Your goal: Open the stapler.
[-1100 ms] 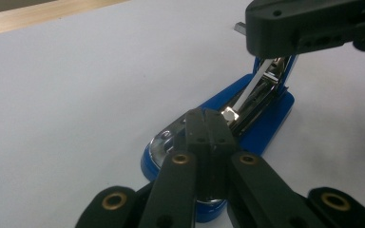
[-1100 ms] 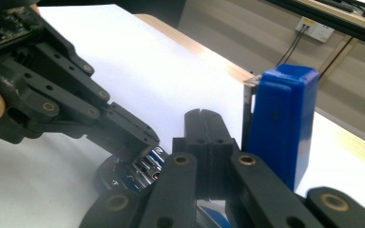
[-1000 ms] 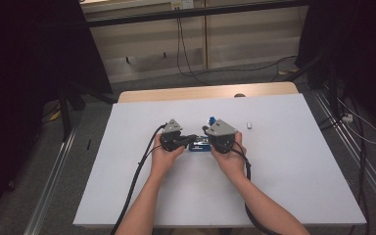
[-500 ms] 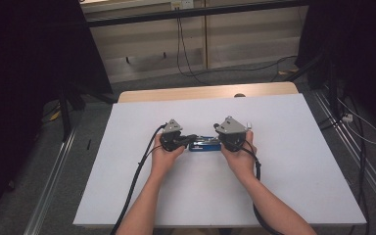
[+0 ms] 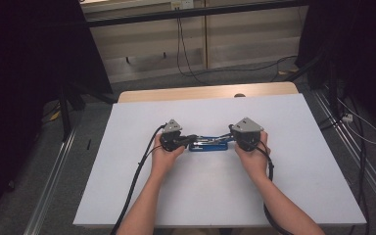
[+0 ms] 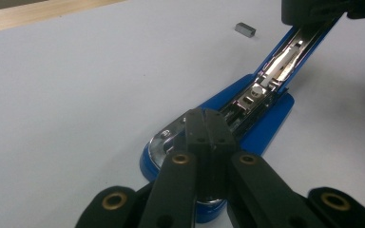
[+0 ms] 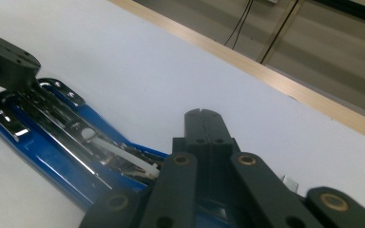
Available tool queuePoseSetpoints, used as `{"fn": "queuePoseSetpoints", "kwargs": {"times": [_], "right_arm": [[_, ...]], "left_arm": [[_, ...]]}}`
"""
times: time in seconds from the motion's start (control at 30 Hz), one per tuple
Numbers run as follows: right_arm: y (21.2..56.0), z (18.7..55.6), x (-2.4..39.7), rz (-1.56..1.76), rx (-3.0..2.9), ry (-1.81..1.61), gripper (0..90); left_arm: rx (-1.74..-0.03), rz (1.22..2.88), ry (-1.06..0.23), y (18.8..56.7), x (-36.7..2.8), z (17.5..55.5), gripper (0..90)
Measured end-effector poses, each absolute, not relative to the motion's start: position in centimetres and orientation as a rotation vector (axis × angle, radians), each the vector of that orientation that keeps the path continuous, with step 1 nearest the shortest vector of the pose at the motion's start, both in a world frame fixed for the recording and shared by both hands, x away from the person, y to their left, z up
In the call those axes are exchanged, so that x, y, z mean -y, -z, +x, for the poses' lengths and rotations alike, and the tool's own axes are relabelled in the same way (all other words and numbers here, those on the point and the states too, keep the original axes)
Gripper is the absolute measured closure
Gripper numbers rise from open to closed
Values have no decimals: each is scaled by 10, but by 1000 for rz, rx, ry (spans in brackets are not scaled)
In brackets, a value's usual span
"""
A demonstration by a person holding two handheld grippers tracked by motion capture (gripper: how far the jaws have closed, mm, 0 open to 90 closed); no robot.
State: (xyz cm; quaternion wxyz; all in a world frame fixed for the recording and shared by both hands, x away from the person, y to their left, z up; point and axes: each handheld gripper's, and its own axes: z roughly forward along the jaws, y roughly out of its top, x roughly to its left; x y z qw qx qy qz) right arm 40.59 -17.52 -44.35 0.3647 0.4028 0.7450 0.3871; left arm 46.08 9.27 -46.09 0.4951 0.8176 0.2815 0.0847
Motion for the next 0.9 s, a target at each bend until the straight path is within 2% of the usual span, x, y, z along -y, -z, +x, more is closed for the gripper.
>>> {"fn": "queuePoseSetpoints", "kwargs": {"times": [0.17,0.9], "right_arm": [[460,407,185,1084,-1924,-1000,900],[459,411,194,1123,-1947,-1035,900]], "left_arm": [[-682,1981,-202,461,-93,461,900],[-680,1947,-205,459,-94,460,900]]}}
